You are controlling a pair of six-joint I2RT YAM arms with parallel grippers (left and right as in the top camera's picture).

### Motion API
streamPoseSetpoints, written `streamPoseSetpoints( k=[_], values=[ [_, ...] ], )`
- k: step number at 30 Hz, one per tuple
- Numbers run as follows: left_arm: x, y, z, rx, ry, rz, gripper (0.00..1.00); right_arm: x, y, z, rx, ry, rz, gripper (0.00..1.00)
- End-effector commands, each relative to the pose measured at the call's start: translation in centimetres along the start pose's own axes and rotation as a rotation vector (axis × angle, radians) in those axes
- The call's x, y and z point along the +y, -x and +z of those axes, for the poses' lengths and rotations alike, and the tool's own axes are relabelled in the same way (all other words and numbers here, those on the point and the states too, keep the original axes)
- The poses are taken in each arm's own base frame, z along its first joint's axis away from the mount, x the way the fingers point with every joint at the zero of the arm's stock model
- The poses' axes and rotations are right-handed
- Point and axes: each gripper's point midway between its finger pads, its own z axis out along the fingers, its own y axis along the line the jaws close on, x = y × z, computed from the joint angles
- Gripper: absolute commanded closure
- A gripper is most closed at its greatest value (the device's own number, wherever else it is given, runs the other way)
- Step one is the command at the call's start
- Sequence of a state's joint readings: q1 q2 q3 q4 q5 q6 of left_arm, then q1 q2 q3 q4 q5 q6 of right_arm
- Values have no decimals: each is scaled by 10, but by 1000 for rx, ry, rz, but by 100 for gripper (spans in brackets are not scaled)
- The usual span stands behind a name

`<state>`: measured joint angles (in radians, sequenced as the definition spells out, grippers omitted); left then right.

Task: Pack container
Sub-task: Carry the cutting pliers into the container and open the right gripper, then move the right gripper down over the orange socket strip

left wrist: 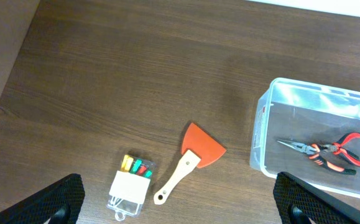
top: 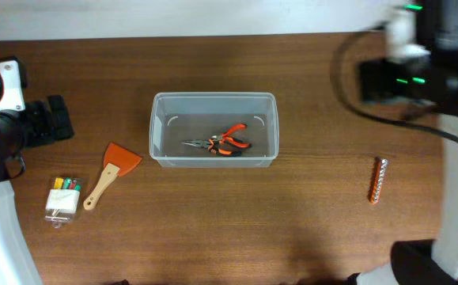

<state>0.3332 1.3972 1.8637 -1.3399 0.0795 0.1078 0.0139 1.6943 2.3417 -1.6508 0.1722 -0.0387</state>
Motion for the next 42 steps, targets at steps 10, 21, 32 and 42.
streamPoseSetpoints(
  k=[10,21,32,42],
  values=[
    [-1,2,-2,-8,-10,1,1,-77,-112,44,354,-56,544,1],
    [-2,2,-2,-7,-12,1,1,-66,-174,179,475,-50,556,1],
    [-2,-4,-2,15,-11,-1,1,-41,-232,263,477,-18,561,1],
    [-2,-7,0,31,-13,-2,1,-30,-249,298,543,27,566,2]
  ],
)
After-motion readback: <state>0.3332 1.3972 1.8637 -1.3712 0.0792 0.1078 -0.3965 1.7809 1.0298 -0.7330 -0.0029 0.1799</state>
